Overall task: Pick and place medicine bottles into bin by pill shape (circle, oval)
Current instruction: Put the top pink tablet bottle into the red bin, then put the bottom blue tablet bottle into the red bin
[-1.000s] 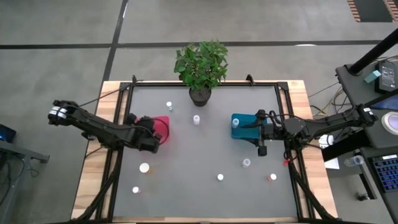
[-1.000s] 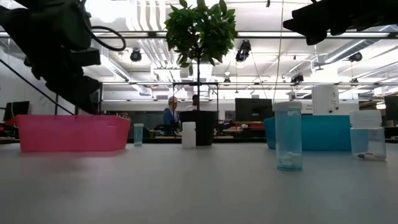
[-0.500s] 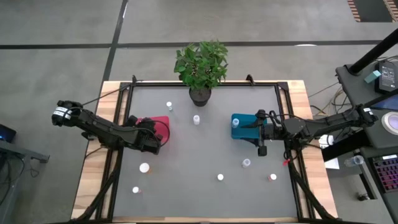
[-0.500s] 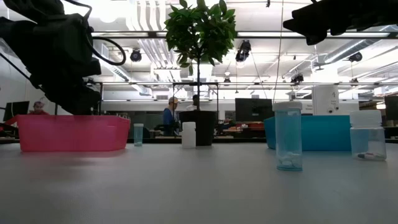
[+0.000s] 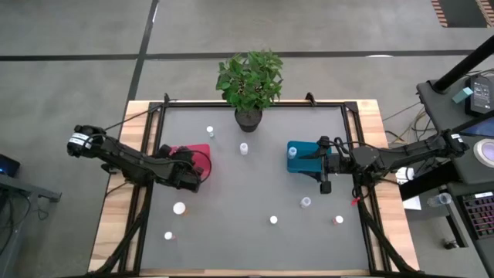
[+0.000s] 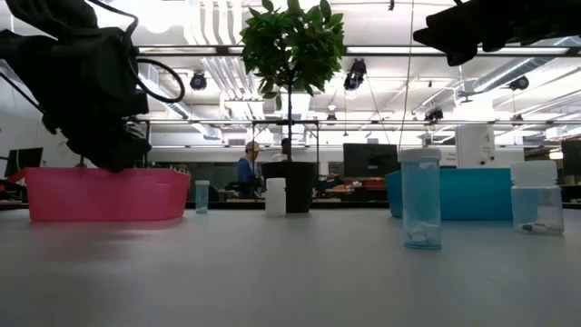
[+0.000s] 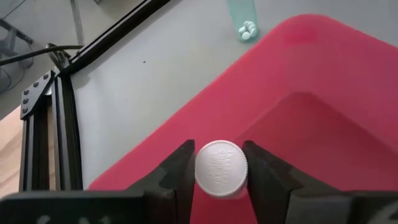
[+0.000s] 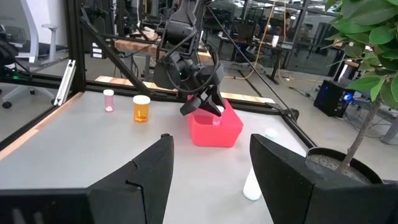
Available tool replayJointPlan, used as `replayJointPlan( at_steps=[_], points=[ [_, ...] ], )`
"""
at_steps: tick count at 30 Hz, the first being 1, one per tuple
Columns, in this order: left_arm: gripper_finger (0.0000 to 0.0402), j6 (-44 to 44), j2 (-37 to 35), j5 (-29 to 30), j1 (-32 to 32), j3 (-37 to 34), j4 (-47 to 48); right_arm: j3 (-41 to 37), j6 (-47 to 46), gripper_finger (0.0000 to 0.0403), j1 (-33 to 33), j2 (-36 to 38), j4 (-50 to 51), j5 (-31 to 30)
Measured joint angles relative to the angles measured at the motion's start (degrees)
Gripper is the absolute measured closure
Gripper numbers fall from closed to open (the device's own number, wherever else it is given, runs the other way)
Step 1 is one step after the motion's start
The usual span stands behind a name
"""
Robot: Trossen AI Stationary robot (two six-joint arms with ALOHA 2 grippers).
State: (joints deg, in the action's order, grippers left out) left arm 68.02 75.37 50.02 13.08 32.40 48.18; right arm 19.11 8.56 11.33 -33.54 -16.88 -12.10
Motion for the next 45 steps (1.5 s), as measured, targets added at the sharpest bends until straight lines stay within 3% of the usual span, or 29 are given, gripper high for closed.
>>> replayJointPlan(
  at_steps=[11,20,25,28,31,35,38,41,45],
  points=[
    [0.0235,0.0,-0.23,-0.57,0.0,0.68,1.42,0.0,0.0,0.0202,0.0,-0.02,0.08,0.0],
    [0.0232,-8.1,-3.75,-6.71,0.07,6.65,2.37,0.0,0.01,0.0202,0.0,-0.02,0.12,-0.01],
    [0.0233,-11.57,-6.51,-5.99,0.17,12.12,1.5,0.0,0.02,0.0202,0.0,0.0,0.12,-0.02],
    [0.0233,-11.92,-7.89,-2.27,1.25,15.15,-2.96,0.0,0.02,0.0202,0.0,-0.02,0.1,-0.01],
    [0.0233,-16.05,-9.12,4.42,3.63,16.21,-15.55,0.0,0.02,0.0202,0.0,0.0,0.1,-0.01],
    [0.0233,-29.09,-9.86,9.2,6.75,15.58,-43.2,0.0,0.02,0.0202,0.0,0.0,-0.05,-0.02],
    [0.0233,-43.05,-8.97,7.72,8.49,14.04,-71.8,0.0,0.02,0.0202,0.0,0.0,-0.08,-0.02],
    [0.0233,-56.13,-5.54,1.95,8.79,12.82,-100.37,0.0,0.01,0.0202,0.0,0.0,-0.23,-0.06],
    [0.0233,-63.88,0.41,-4.01,8.77,13.2,-122.92,0.0,-0.33,0.0202,0.0,0.0,-0.59,-0.1]
  ],
)
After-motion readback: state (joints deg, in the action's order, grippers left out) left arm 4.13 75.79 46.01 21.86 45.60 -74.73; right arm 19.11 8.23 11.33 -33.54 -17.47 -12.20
